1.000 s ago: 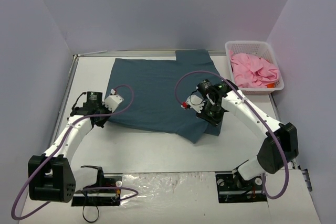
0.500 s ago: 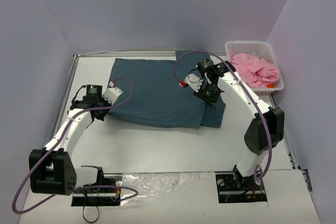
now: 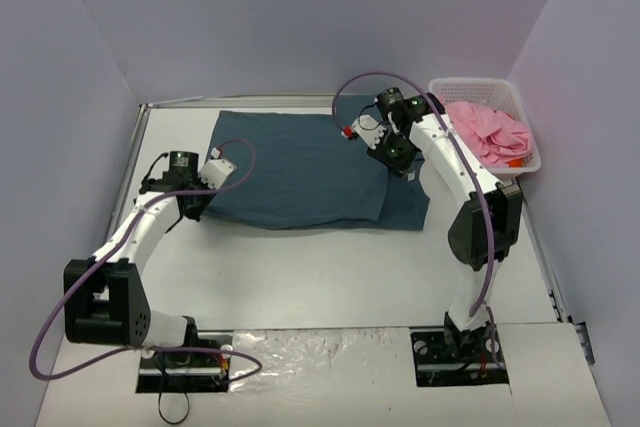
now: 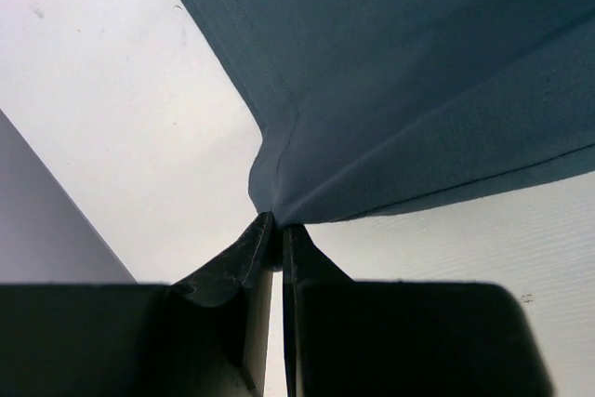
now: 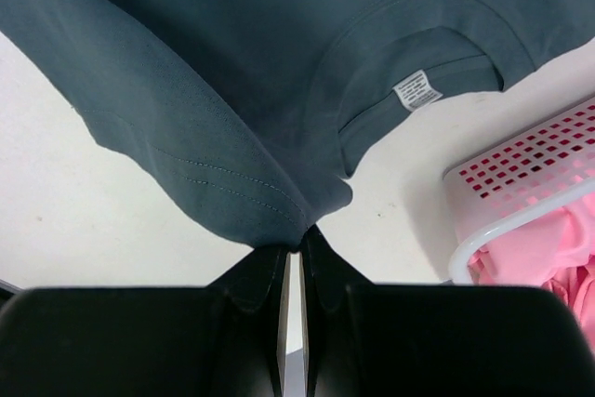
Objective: Fold and stack the t-shirts
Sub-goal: Fold the flattened tshirt in 1/3 of the way
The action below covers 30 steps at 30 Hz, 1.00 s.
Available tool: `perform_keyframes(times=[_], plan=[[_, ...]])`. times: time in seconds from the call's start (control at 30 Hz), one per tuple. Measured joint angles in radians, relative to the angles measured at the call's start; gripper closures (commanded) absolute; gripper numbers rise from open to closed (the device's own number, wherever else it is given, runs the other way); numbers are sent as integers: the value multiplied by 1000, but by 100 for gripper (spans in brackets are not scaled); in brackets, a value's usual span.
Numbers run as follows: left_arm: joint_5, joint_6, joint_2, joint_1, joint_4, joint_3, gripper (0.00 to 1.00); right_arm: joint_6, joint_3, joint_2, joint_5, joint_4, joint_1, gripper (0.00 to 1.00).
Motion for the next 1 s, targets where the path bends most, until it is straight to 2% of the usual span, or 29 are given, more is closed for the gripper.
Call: perform_keyframes(times=[0.37,1.0], plan=[[-25,-1,108,0,15,88,98,-16,157,148,0,-31,-14,100],[-66,1,278,0,37,148,98,-26,281,305,1,-42,-49,100]])
